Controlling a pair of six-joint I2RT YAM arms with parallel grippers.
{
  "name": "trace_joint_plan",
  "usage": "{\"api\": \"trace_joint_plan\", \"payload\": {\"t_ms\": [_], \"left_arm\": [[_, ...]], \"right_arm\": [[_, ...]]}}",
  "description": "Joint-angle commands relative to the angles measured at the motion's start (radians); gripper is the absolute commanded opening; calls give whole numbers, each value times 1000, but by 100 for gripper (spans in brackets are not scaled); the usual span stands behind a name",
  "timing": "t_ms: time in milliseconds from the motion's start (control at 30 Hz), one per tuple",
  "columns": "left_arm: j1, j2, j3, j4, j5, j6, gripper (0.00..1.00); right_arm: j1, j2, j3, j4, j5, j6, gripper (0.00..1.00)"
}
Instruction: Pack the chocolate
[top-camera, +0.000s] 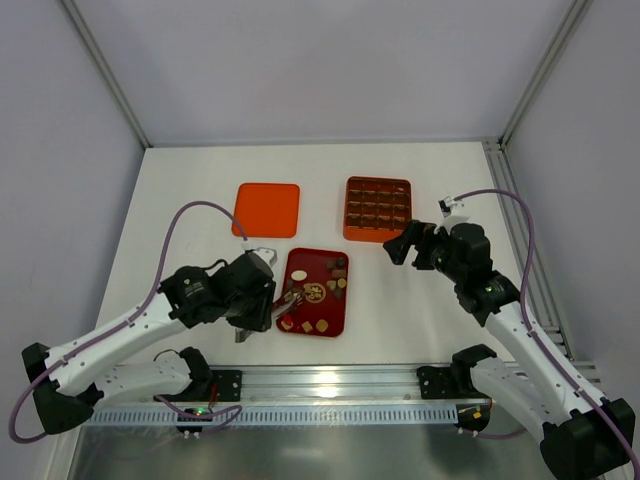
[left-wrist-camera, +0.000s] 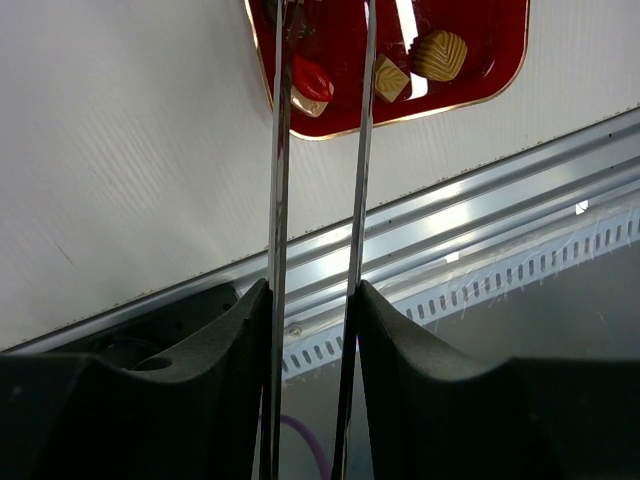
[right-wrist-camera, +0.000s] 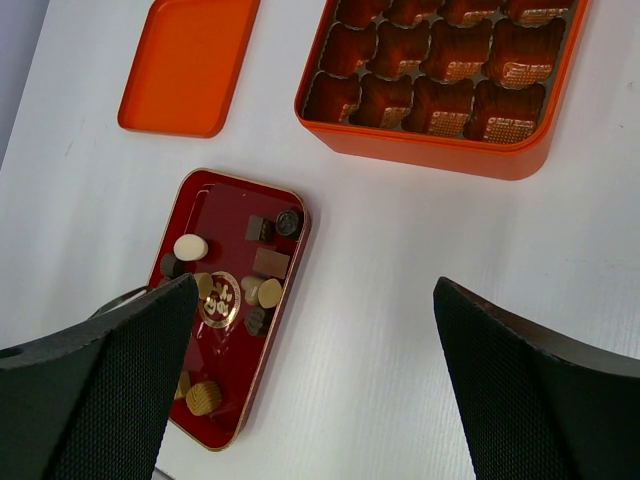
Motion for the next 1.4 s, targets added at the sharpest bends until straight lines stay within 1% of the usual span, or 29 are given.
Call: {"api": "trace_joint_plan", "payload": {"t_ms": [0, 433, 667, 833, 967, 1367], "left_arm": [[-4, 6, 3, 48, -23, -13, 38], [-18, 51, -5, 83, -29, -8, 37], [-21, 66, -5, 83, -43, -5, 31], [-24, 72, -2, 71, -55, -4, 30], [-30, 74, 15, 54, -61, -4, 25], [-40, 68, 138, 3, -43, 9, 15]], "right_arm": [[-2, -19, 5, 21, 21, -3, 100], [-2, -20, -6, 20, 27, -8, 100], [-3, -22, -6, 18, 30, -8, 100], [-2, -22, -8, 18, 32, -8, 100], [-2, -23, -9, 17, 30, -6, 100], [-2, -28, -9, 15, 33, -9, 100]]}}
